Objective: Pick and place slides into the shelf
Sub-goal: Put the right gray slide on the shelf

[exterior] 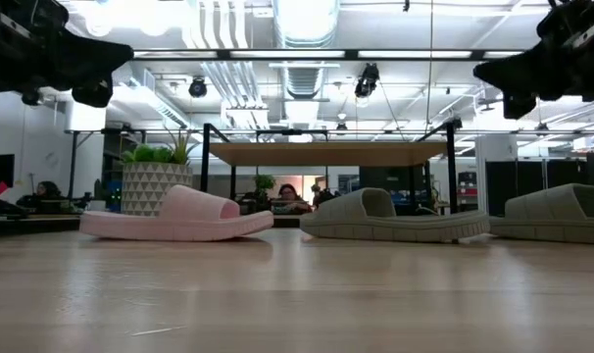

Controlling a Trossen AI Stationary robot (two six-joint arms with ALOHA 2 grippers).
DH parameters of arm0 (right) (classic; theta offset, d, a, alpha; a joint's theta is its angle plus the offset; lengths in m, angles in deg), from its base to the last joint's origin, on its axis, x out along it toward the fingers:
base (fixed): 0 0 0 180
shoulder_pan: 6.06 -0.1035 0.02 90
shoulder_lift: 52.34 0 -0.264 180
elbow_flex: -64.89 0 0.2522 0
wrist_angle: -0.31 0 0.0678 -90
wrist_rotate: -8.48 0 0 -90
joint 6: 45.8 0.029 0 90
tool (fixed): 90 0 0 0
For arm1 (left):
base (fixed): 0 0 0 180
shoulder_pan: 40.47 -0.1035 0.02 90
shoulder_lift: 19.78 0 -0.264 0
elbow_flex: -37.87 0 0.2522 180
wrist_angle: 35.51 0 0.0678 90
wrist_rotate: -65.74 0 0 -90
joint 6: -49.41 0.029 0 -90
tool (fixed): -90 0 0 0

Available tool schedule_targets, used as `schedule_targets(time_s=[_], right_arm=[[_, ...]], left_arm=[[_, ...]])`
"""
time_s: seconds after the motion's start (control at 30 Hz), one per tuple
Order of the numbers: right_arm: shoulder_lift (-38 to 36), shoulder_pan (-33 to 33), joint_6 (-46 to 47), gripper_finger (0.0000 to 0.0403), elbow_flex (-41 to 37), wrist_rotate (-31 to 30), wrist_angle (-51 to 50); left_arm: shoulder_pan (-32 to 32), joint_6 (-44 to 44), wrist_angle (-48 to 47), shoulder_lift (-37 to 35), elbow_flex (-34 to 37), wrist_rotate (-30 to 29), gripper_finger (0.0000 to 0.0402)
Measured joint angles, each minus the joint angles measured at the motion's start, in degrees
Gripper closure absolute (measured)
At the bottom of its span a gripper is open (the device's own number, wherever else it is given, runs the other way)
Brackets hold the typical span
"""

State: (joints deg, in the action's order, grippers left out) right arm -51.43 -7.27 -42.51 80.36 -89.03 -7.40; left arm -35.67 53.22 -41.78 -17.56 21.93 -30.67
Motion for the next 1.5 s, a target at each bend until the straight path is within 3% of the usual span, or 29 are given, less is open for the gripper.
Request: schedule_targets(time_s=[0.1, 0.27, 0.4, 0.57, 0.8, 1.1, 1.17, 1.37, 1.5], right_arm=[[0.2, 0.0, -3.5, 0.0394, 0.0, 0.0, 4.8], [2.3, 0.0, -10.5, 0.0387, 0.4, 0.0, 12.6], [6.4, 0.0, -15.3, 0.0358, 4.2, -3.0, 10.7], [14.5, 0.0, -18.7, 0.0298, 11.3, -3.1, 5.3], [26.6, 0.0, -15.8, 0.0232, 25.9, -4.6, -14.2], [38.7, -3.8, -11.0, 0.0233, 39.1, -5.8, -27.4], [40.6, -6.4, -7.6, 0.0235, 42.5, -8.9, -33.7], [45.1, -16.5, 6.3, 0.0236, 50.4, -25.6, -56.5], [47.6, -23.3, 15.2, 0.0236, 51.6, -29.7, -65.6]], left_arm=[[0.0, 4.4, 1.9, 0.2, 0.0, -0.7, 0.0402], [0.0, 6.1, 5.8, 0.9, -0.7, -7.6, 0.0393], [0.0, 7.1, 5.8, 2.7, -2.5, -7.5, 0.0347], [0.0, 7.1, 7.6, 5.4, -4.1, -7.5, 0.0261], [0.0, 7.7, 18.5, 9.1, -4.2, -7.6, 0.0197], [0.0, 9.0, 19.0, 12.3, -4.2, -11.1, 0.0194], [0.0, 8.6, 19.1, 13.0, -4.2, -11.1, 0.0194], [0.0, 8.6, 19.0, 14.7, -4.1, -11.2, 0.0194], [0.0, 8.7, 19.0, 15.8, -4.1, -11.7, 0.0194]])
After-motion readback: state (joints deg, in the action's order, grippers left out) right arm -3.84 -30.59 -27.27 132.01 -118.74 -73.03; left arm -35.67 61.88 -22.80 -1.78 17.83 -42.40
